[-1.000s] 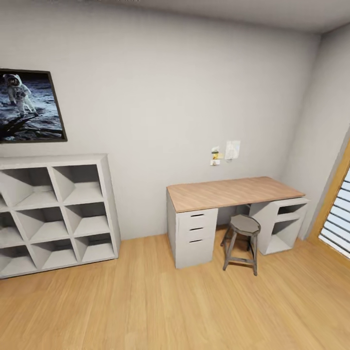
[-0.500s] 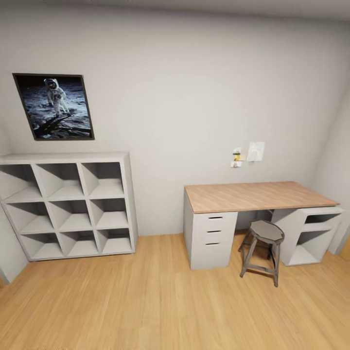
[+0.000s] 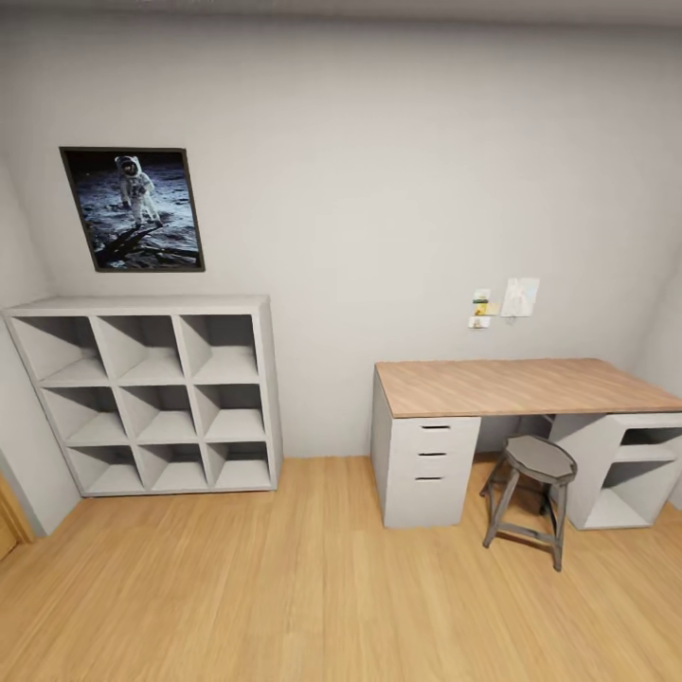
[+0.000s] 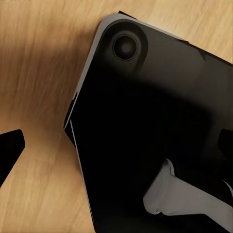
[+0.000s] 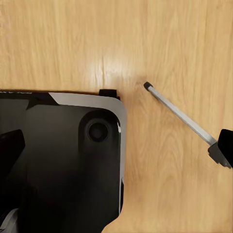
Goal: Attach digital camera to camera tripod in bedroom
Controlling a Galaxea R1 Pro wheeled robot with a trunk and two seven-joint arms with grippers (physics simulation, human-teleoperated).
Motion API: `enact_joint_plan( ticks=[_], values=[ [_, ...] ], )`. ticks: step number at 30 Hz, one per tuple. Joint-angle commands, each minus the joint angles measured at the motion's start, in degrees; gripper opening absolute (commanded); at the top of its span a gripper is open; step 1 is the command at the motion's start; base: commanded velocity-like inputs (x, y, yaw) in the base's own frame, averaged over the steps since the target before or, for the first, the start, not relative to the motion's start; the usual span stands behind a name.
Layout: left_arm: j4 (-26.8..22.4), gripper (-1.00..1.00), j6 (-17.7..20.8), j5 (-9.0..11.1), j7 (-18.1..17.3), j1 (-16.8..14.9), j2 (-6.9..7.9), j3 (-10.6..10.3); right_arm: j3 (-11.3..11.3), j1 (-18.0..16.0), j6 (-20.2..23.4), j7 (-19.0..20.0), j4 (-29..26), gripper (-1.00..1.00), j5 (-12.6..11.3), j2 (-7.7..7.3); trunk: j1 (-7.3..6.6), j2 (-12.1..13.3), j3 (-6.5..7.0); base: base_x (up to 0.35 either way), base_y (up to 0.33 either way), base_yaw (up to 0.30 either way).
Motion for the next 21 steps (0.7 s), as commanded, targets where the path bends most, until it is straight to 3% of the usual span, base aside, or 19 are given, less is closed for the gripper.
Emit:
enact_joint_plan(
  ticks=[1,8,21],
  values=[
    [-0.06,1.0,-0.06,0.2,0.02,0.03,0.0,0.04,0.44,-0.05,-0.33,0.27,0.18,1.0,-0.59,0.0,0.02,-0.02,-0.01,0.075,0.0,0.007],
    [-0.06,1.0,0.1,0.2,0.02,0.03,-0.06,-0.11,0.51,-0.05,-0.33,0.28,0.18,1.0,-0.56,-0.04,0.02,-0.02,-0.01,0.201,0.0,0.003],
    [-0.06,1.0,0.2,0.16,0.02,0.03,-0.1,-0.23,0.44,-0.05,-0.25,0.28,0.18,1.0,-0.55,-0.01,0.02,-0.02,-0.01,0.309,0.0,0.0]
  ],
)
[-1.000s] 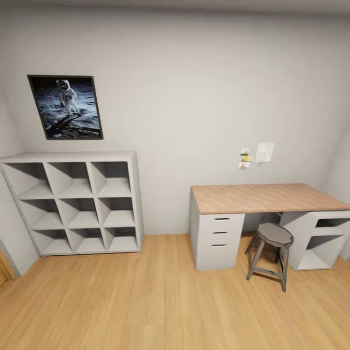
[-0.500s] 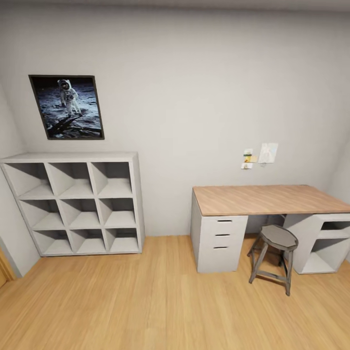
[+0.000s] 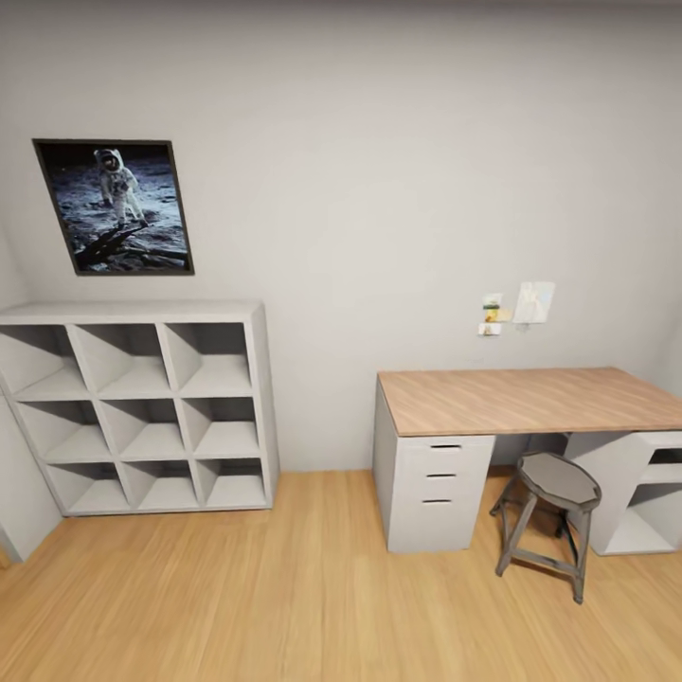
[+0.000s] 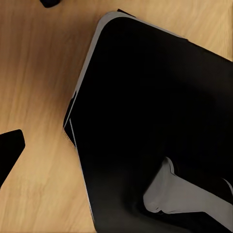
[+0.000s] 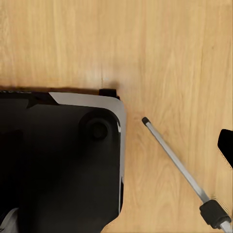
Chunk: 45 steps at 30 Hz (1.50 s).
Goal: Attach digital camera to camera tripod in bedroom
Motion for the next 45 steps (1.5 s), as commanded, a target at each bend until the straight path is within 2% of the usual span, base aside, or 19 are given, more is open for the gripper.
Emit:
enact_joint_plan(
  ticks=[1,41,45],
  values=[
    [-0.06,1.0,-0.1,0.19,0.02,0.03,0.0,0.03,0.4,-0.05,-0.33,0.27,0.18,1.0,-0.6,0.0,0.05,-0.02,0.0,0.322,0.0,0.0],
    [-0.06,1.0,-0.27,0.16,0.02,0.03,0.08,0.21,0.49,-0.05,-0.41,0.27,0.18,1.0,-0.42,-0.07,0.05,-0.02,0.0,0.322,0.0,0.0],
    [-0.26,1.0,-0.49,0.33,0.02,0.03,0.25,0.38,0.65,-0.05,-0.3,0.27,0.13,1.0,-0.17,-0.09,0.05,-0.02,0.0,0.009,0.0,0.0]
  ],
)
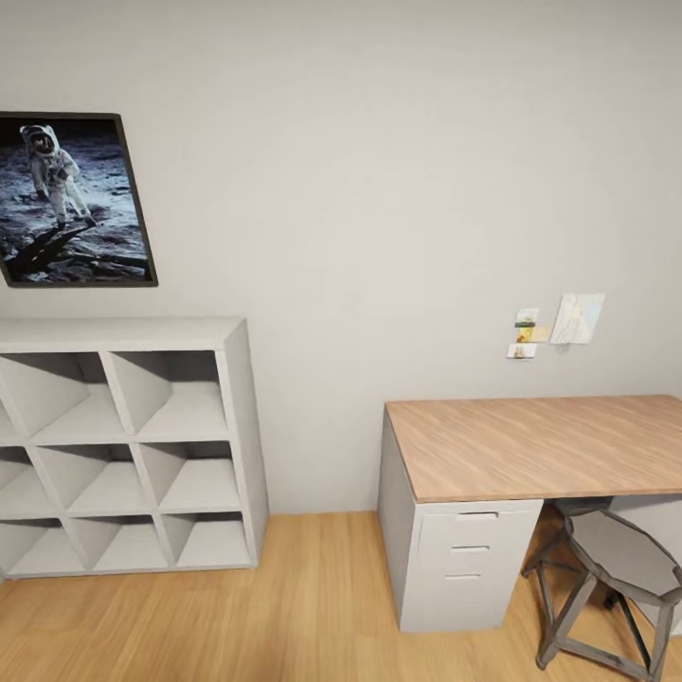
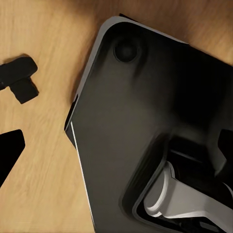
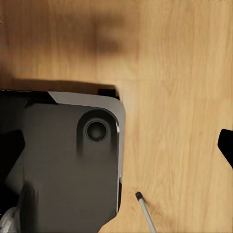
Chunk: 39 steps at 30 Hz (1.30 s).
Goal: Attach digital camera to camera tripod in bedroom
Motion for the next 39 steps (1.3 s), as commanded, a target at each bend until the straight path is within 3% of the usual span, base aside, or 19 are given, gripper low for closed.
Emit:
enact_joint_plan(
  ticks=[1,24,39],
  values=[
    [-0.07,1.0,-0.06,0.19,0.02,0.04,-0.04,0.03,0.39,-0.05,-0.35,0.27,0.18,1.0,-0.63,0.04,0.02,-0.03,-0.01,0.065,0.0,0.0],
    [-0.05,1.0,-0.03,0.24,0.02,0.04,-0.08,-0.02,0.38,-0.05,-0.51,0.28,0.21,1.0,-0.4,-0.14,0.02,-0.03,-0.01,0.285,0.0,0.0],
    [-0.04,1.0,-0.03,0.28,0.23,0.04,-0.08,0.02,0.24,-0.05,-0.61,0.27,0.22,1.0,1.29,-0.02,0.02,-0.03,-0.01,0.319,0.0,0.0]
  ],
)
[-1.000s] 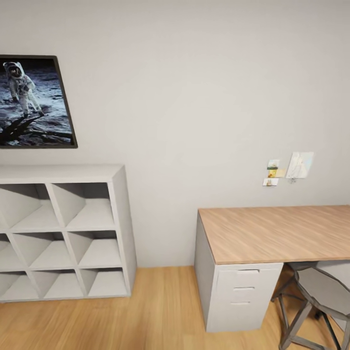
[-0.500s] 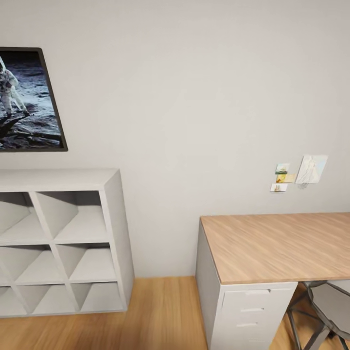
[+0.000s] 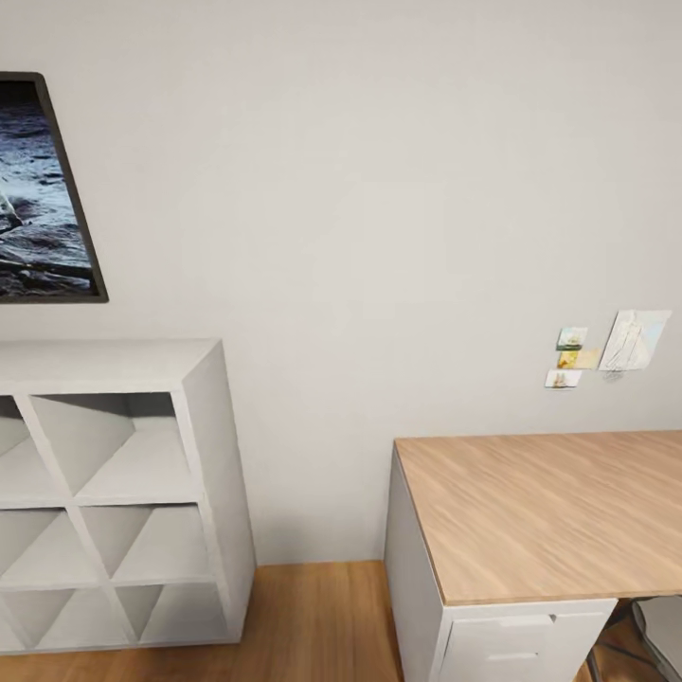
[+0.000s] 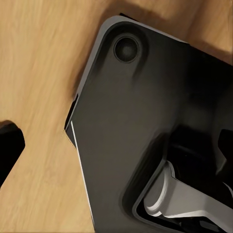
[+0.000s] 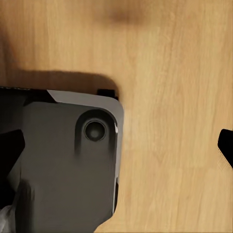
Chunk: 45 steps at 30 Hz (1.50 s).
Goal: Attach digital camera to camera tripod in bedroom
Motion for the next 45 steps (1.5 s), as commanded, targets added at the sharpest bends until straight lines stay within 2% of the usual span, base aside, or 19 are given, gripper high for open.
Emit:
enact_joint_plan(
  ticks=[1,8,23,24,25,27,29,34,45],
  values=[
    [-0.06,1.0,-0.07,0.18,0.06,0.03,0.0,0.08,0.33,-0.05,-0.31,0.27,0.18,1.0,-0.62,0.08,0.05,-0.02,0.0,0.316,0.0,0.0],
    [-0.08,1.0,-0.13,0.18,0.09,0.03,-0.01,0.11,0.25,-0.05,-0.33,0.27,0.18,1.0,-0.64,0.15,0.05,-0.02,0.0,0.172,0.0,0.146],
    [-0.14,1.0,-0.08,0.71,0.19,0.03,-0.03,0.15,0.54,-0.05,0.16,0.54,-0.46,1.0,-0.22,0.28,0.05,-0.02,0.0,0.013,0.0,0.264],
    [-0.1,1.0,-0.08,3.3,0.18,0.03,-0.01,1.06,0.42,-0.05,-0.06,0.49,-0.61,1.0,-0.31,0.32,0.05,-0.02,0.0,0.0,0.0,0.273],
    [-0.09,1.0,-0.1,4.79,0.2,0.03,-0.01,1.54,0.46,-0.05,-0.15,0.47,-0.64,1.0,-0.35,0.33,0.05,-0.02,0.0,0.0,0.0,0.273],
    [-0.07,1.0,-0.09,6.9,0.2,0.03,0.02,2.0,0.44,-0.05,-0.28,0.43,-0.67,1.0,-0.48,0.31,0.05,-0.02,0.0,0.0,0.0,0.273],
    [-0.09,1.0,-0.12,7.98,0.19,0.03,0.05,2.18,0.34,-0.05,-0.36,0.41,-0.68,1.0,-0.54,0.22,0.05,-0.02,0.0,0.0,0.0,0.273],
    [-0.12,1.0,-0.15,9.49,0.22,0.03,0.03,2.43,-0.19,-0.05,-0.48,0.32,-0.66,1.0,-1.18,-0.22,0.05,-0.02,0.0,0.0,0.0,0.273],
    [-0.15,1.0,-0.2,9.99,0.26,0.03,0.0,2.58,-0.3,-0.05,-0.8,0.28,-0.54,1.0,-2.12,-0.57,0.05,-0.02,0.0,0.0,0.0,0.273]
  ],
)
